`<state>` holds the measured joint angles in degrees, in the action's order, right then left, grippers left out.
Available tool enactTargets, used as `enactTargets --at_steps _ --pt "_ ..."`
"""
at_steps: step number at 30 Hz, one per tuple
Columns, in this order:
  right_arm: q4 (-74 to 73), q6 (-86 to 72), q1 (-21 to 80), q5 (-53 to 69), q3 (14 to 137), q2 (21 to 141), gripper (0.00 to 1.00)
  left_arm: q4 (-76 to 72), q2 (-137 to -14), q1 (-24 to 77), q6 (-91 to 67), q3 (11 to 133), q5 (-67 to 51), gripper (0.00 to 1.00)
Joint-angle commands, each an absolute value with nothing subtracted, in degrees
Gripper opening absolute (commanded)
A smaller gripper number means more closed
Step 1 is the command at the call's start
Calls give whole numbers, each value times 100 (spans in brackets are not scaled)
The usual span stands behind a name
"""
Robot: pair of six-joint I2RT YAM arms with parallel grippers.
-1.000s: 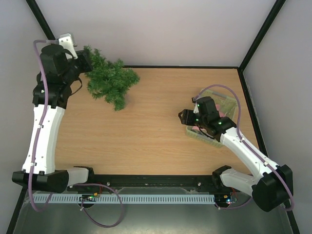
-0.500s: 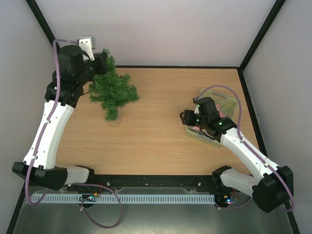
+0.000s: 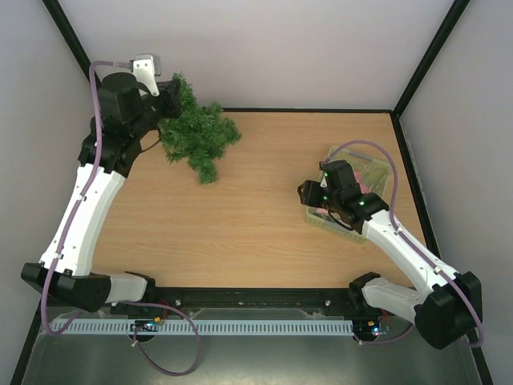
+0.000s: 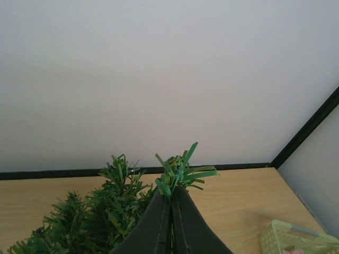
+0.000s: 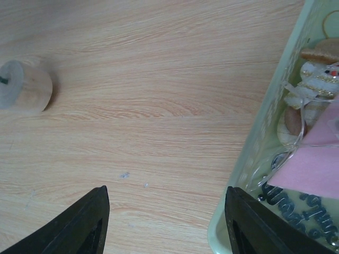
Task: Decorate the small christmas tree
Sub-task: Move the christmas tree to the center of the board.
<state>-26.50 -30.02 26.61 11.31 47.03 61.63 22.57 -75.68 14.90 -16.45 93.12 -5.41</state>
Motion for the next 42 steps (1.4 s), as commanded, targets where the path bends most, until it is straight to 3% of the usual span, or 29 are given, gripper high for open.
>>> enactTargets --at_steps 1,13,17,22,25,27,35,42 --pt "-2804 -3151 2672 677 4664 6203 59 1383 -7445 1556 -1574 9242 -556 2" --pt "-2783 -3218 2672 346 4644 6305 59 1415 -7510 1626 -1648 8938 -822 2" --pt "-2748 -3217 2672 -74 4698 6369 59 1428 -7504 1679 -1837 9032 -1025 9" --pt "-2692 -3173 2672 -296 4874 6636 60 1358 -7387 1697 -2039 9076 -1373 32" --pt "-2640 -3194 2663 -506 4900 6847 60 1478 -7259 1705 -2090 9024 -1431 62" --pt "-2601 -3219 2647 -682 4918 7006 60 1583 -7097 1707 -2075 8882 -1428 73" --pt "-1978 -3204 2333 -441 4847 7814 52 2223 -5842 1709 -1829 7459 -906 98" --pt "-1699 -2667 2342 180 4970 8496 44 2429 -4562 1710 -1945 5452 -647 99"
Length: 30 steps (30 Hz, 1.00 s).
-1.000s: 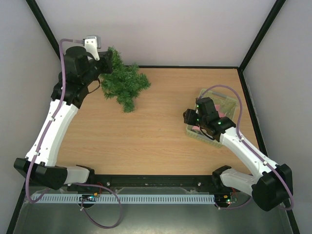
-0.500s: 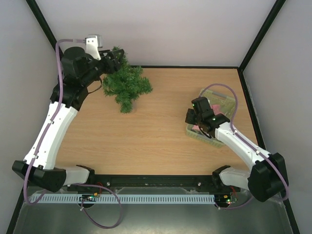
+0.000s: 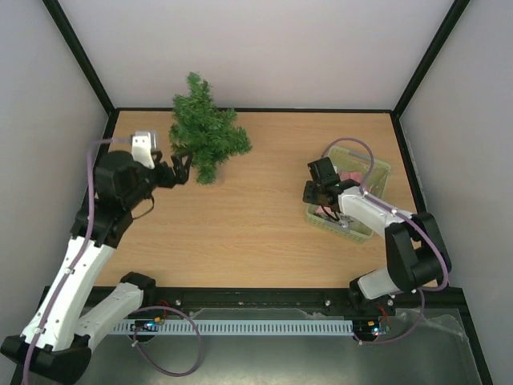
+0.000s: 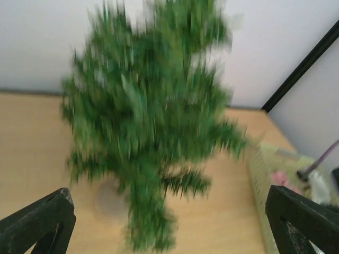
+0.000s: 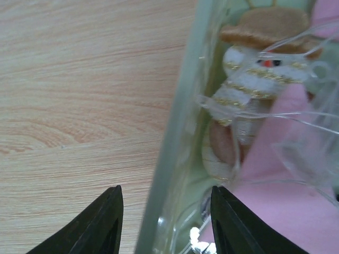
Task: Decorate the small christmas tree
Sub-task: Move the christmas tree to the center of the board.
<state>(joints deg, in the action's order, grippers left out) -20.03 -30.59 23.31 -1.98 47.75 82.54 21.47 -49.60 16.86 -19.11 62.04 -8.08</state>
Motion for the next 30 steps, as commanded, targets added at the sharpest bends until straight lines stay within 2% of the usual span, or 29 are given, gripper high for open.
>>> enactTargets --at_steps 1,7,15,17,19,21,25,30 --pt "-1663 -2544 2343 351 4981 8559 44 2495 -4479 1706 -1983 5322 -643 99" --pt "-1881 -1858 2724 656 5149 8770 40 2663 -4167 1713 -1914 4668 -733 100" --pt "-2513 -2099 3240 807 5322 8709 39 2292 -3956 1702 -1803 4286 -969 99" --pt "-2672 -2321 3241 606 5391 8597 45 2308 -3955 1701 -1811 4257 -946 100" --pt "-2779 -2520 3235 421 5512 8429 55 2322 -3952 1696 -1875 4226 -837 100" --pt "-2792 -2632 3227 66 5684 8247 58 2342 -3947 1699 -1898 4219 -813 99" --pt "-3049 -3022 2986 -1001 6040 8183 55 2326 -3818 1698 -1926 4161 -925 100" --pt "-2476 -3519 2240 -1021 5779 8206 49 2295 -3541 1711 -2002 4043 -932 99"
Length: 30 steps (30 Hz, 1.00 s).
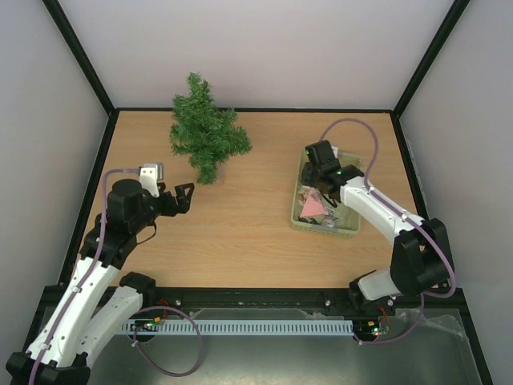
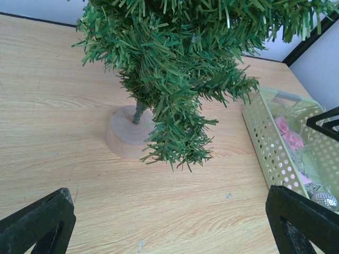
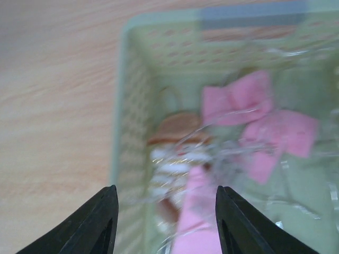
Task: Decorate the small christmas tree
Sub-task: Move the christmas tree to the center of the board.
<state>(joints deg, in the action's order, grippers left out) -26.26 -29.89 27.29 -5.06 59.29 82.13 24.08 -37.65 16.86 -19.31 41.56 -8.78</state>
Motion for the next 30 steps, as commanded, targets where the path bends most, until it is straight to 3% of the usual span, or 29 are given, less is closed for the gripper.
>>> enactTargets --at_steps 1,14,25,27,30 --pt "-2377 -3582 2112 -1049 5771 8259 50 2281 -3486 1708 -2004 4017 -930 100" --pt "-1321 -4966 1485 -1285 5734 9206 50 2262 -3286 1831 -2020 3960 -868 100" --pt "-891 -5228 1345 -1132 5883 10069 48 2259 -3286 1891 -2039 3934 -778 100" --pt "-900 -5154 1347 -1161 5957 10156 46 2264 -3280 1890 -2045 3929 -761 99" --pt "-940 -5015 1350 -1325 6019 10182 33 2265 -3287 1890 -2056 3930 -711 100"
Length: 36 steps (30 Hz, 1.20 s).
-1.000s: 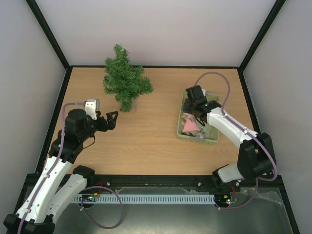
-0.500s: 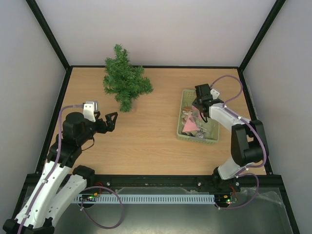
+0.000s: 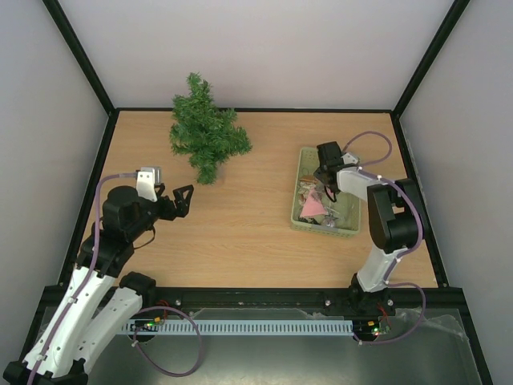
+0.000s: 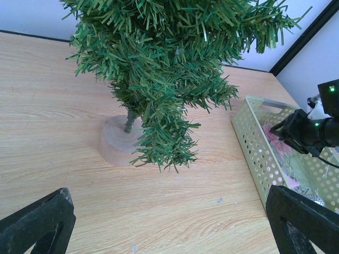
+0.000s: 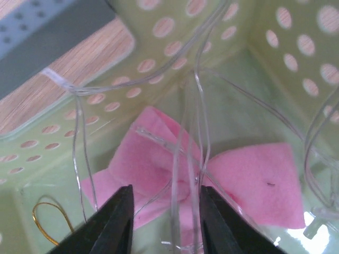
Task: Decorate the small christmas tree
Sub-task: Move the christmas tree to the center of the board, then pick up the decoration item from the storage box.
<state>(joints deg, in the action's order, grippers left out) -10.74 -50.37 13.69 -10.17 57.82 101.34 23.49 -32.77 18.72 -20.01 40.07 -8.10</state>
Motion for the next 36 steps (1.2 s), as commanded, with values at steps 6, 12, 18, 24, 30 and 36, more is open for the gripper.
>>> enactTargets --at_steps 6,12,18,24,30,36 --pt "-992 -4610 1343 -1576 5986 9826 8 2263 -3303 1891 -2057 3929 -698 100" --pt "-1281 -4111 1348 -1640 6054 8884 2 2145 -3199 1890 -1953 3855 -917 99" --pt "-1708 -3663 1345 -1444 6267 7768 2 2119 -3204 1907 -1926 3856 -940 100" --pt "-2516 -3086 1348 -732 7000 6965 2 2322 -3427 1911 -1907 4183 -1044 98" --pt "-2633 -2883 1358 775 7798 6441 2 2466 -3651 1909 -1897 4660 -1248 94" --pt "-2624 -2759 1619 2037 8825 6570 2 2522 -4019 1907 -1697 5221 -1722 90"
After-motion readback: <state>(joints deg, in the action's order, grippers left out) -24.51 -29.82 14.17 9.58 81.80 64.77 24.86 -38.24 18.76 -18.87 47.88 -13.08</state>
